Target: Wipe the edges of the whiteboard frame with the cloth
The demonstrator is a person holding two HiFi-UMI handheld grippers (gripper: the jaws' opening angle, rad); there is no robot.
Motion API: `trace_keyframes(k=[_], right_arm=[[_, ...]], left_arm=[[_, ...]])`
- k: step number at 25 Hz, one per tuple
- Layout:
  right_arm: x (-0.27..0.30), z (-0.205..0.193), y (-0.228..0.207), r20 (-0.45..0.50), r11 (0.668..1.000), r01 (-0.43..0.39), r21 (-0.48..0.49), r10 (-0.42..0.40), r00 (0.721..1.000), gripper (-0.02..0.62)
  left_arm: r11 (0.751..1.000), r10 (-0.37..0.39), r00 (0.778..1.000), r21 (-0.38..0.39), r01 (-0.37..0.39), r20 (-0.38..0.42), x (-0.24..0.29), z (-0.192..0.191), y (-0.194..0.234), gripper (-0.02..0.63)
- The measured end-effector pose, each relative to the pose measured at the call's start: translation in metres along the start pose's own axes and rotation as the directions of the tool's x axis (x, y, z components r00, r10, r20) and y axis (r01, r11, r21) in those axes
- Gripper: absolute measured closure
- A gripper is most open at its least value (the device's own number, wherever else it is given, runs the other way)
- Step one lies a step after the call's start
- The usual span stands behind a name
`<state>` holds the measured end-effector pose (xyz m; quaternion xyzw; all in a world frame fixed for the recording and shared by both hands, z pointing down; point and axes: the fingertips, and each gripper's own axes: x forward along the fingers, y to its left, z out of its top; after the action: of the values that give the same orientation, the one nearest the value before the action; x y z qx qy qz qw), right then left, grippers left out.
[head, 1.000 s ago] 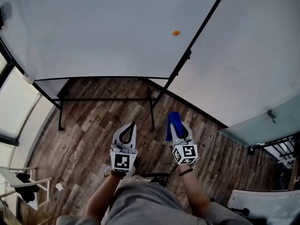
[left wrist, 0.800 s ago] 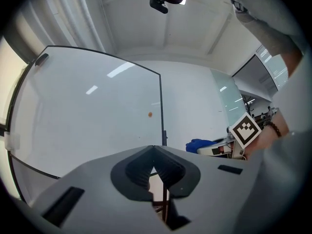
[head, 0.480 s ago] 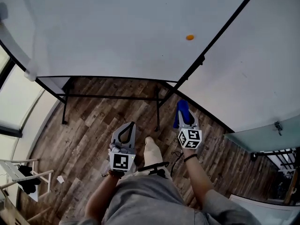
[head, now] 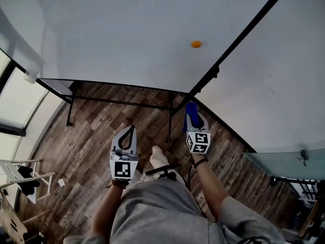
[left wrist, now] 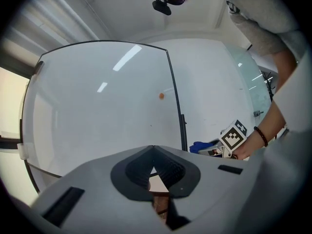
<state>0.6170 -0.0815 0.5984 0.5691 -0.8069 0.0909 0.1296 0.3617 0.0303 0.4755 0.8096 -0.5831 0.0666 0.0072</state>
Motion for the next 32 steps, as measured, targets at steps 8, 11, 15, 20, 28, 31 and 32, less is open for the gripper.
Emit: trace_keyframes(k=[8,11,15,20,28,31,32], right_arm=[[0.042,-0.03,-0.028,-0.075,0.998,-0.051,-0.035,0.049,0.996,0.456],[0.059,-0.042,-0.035,-0.102,0.997,-0.071,-0.041,0.066,0.993,0.456],[0.082,-0.053,-0.04,-0.125,0.996,-0.086,-0.018,0.083,0.989,0.456],[0.105,-0.068,-0.05,-0.161,0.996,-0.057,0.063,0.067,0.985,0.456],[0.132,-0.085,-0.059,-0.222,0.996,-0.049,0.074,0.065,0.973,0.456],[0.143,-0.086,-0.059,-0.228,0.995,-0.06,0.076,0.076,0.971,0.456],[0.146,-0.086,-0.058,-0.232,0.995,-0.064,0.078,0.081,0.969,0.456]], left_arm=[[0.996,0.085,0.995,0.013,-0.084,-0.047,0.033,-0.001,-0.01,0.597],[0.994,0.108,0.993,0.014,-0.108,-0.055,0.04,-0.006,-0.012,0.597],[0.988,0.152,0.985,-0.011,-0.153,-0.077,0.045,-0.012,-0.013,0.597],[0.98,0.199,0.975,0.003,-0.199,-0.097,0.047,-0.018,-0.011,0.597],[0.962,0.272,0.955,0.003,-0.274,-0.116,0.048,-0.017,-0.005,0.597],[0.955,0.293,0.948,0.0,-0.296,-0.127,0.047,-0.022,-0.002,0.597],[0.953,0.3,0.945,0.0,-0.303,-0.126,0.046,-0.023,-0.001,0.597]])
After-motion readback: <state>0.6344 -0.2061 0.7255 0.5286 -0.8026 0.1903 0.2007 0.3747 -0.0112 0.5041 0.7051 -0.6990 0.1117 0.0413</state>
